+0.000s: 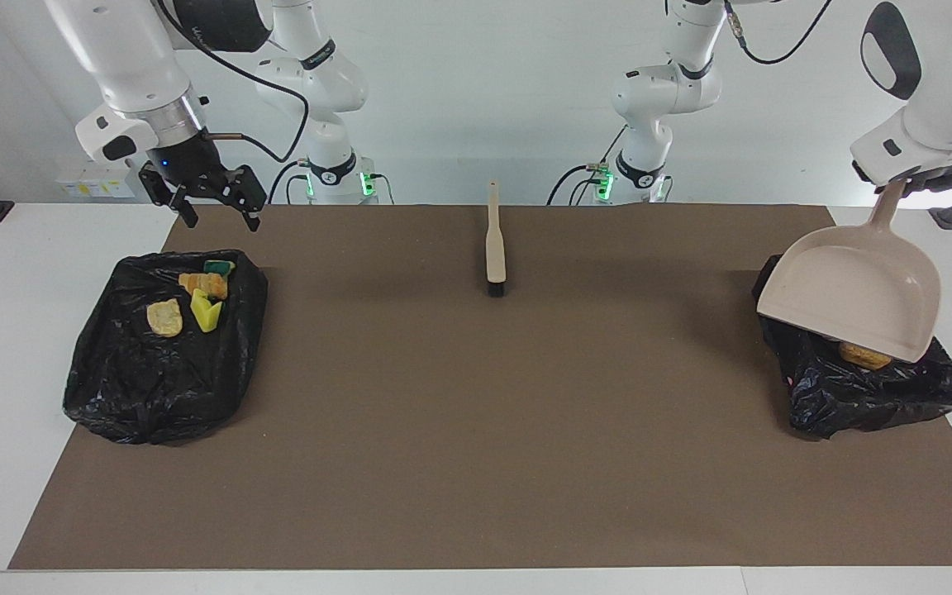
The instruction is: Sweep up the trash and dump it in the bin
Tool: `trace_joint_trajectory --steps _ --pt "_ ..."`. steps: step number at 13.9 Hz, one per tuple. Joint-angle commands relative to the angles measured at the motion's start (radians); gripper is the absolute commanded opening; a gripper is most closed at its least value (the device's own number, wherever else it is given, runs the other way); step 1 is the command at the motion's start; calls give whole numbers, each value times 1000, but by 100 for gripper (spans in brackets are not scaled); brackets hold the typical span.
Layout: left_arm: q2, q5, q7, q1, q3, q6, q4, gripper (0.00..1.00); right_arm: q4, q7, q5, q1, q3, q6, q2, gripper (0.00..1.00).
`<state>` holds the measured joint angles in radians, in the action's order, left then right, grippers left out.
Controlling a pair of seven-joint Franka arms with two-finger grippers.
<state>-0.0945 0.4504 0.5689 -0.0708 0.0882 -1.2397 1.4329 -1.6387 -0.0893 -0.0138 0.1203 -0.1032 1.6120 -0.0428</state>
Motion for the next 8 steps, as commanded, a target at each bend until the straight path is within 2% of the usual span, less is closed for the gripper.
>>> trace_joint_trajectory --steps 1,3,8 --pt "12 -114 -261 107 1 17 23 0 -23 -6 -14 2 -1 3 -20 100" --pt "-14 -189 -410 176 2 -6 30 0 -23 -6 -14 2 -1 5 -20 100" --pt "-111 -358 -496 279 -1 -23 15 0 -23 -6 -14 4 -1 3 -20 100"
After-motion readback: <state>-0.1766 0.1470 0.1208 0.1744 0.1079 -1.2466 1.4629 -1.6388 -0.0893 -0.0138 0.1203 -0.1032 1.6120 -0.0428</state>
